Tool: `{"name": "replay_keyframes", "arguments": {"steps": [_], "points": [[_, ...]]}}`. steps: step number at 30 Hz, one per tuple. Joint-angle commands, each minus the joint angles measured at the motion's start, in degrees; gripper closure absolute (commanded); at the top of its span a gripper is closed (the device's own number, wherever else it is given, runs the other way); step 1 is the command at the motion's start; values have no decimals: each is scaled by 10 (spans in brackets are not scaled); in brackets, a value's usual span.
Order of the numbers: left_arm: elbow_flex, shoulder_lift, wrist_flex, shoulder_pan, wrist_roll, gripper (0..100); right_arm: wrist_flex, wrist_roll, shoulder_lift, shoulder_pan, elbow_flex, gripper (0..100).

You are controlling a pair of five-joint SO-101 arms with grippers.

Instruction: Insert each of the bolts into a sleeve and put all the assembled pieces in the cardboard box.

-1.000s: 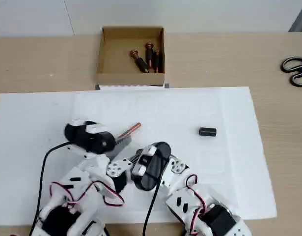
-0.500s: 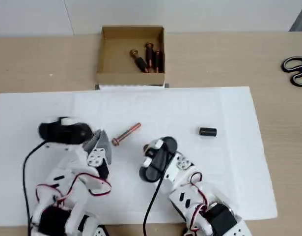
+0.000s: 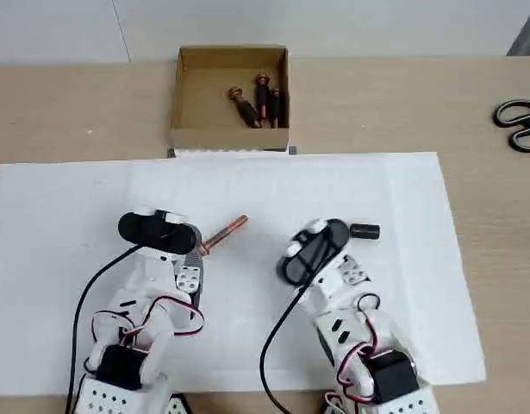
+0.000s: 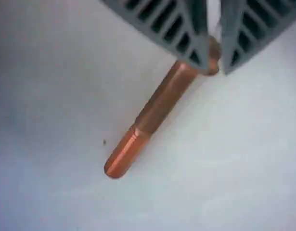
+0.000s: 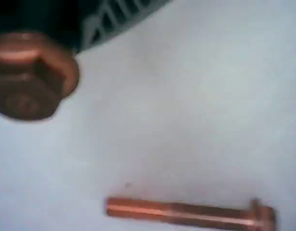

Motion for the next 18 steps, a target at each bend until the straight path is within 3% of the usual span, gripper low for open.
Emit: {"name": "replay_keyframes", "arguments": {"steps": [1, 14, 18], "points": [[23, -5, -19, -3, -7, 994, -19, 3, -7, 19, -6, 995], [18, -6, -17, -3, -6, 994, -140, -40, 9, 21, -4, 995], [18, -5, -16, -3, -6, 994, -165, -41, 91, 21, -81, 996]]}}
